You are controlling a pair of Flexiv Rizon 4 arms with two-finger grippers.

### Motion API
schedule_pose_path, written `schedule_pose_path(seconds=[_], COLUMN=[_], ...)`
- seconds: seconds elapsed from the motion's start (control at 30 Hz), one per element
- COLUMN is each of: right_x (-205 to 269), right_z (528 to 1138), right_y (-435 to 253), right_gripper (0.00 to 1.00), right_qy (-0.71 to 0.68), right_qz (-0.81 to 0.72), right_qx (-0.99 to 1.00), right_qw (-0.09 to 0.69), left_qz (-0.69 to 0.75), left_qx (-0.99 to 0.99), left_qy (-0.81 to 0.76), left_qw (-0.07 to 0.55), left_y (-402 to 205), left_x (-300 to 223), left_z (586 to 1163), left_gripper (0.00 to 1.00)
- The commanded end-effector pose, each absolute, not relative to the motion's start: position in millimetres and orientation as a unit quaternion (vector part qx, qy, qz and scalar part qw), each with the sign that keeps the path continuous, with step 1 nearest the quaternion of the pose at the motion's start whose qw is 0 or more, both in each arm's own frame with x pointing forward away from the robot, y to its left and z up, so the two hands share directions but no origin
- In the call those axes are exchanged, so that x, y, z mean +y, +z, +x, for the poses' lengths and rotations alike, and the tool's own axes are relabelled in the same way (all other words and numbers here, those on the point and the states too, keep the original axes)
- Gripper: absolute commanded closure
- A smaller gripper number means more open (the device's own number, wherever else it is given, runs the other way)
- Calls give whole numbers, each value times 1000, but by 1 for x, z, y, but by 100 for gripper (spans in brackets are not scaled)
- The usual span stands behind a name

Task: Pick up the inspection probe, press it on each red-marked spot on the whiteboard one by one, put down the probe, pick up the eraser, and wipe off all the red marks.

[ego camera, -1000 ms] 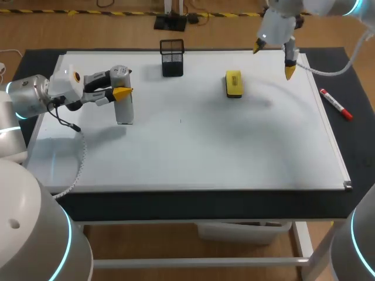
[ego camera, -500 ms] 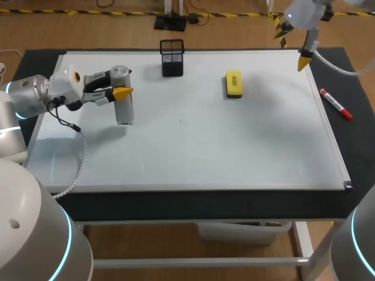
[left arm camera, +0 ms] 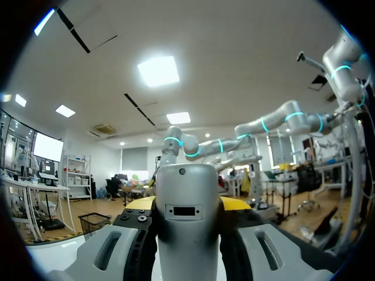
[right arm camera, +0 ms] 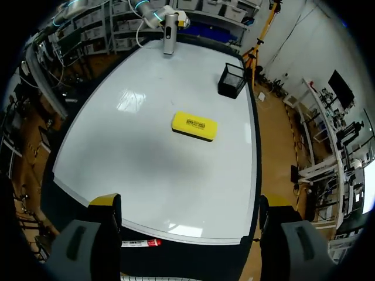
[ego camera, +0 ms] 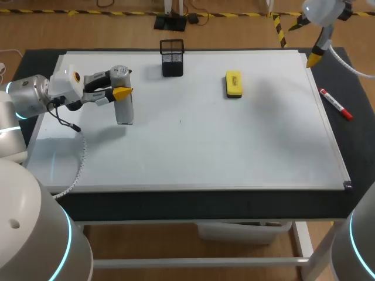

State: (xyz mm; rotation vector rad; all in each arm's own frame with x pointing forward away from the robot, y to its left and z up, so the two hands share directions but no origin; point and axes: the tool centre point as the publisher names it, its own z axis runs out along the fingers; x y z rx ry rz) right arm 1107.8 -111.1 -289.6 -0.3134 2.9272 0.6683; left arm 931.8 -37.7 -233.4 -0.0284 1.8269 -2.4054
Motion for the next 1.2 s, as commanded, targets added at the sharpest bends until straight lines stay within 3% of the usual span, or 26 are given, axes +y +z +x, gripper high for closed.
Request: schedule_pose_path(seconds=[0.03,0.67,1.2], right_x=[-112,-112,-112], right_z=[1103,1103,1103], right_y=[-289,-289,-289], right_gripper=[0,0,0], right_qy=[219,219,219], right_qz=[-103,-103,-103], right_qx=[968,968,968], right_qw=[68,68,68], left_qz=[-9,-9,38], left_qx=[603,603,610], left_qy=[-795,-795,-791], left_qw=[62,62,22], left_y=[-233,-233,-194], left_x=[-38,-38,-64], left_z=[932,932,990], left_gripper=[100,100,100])
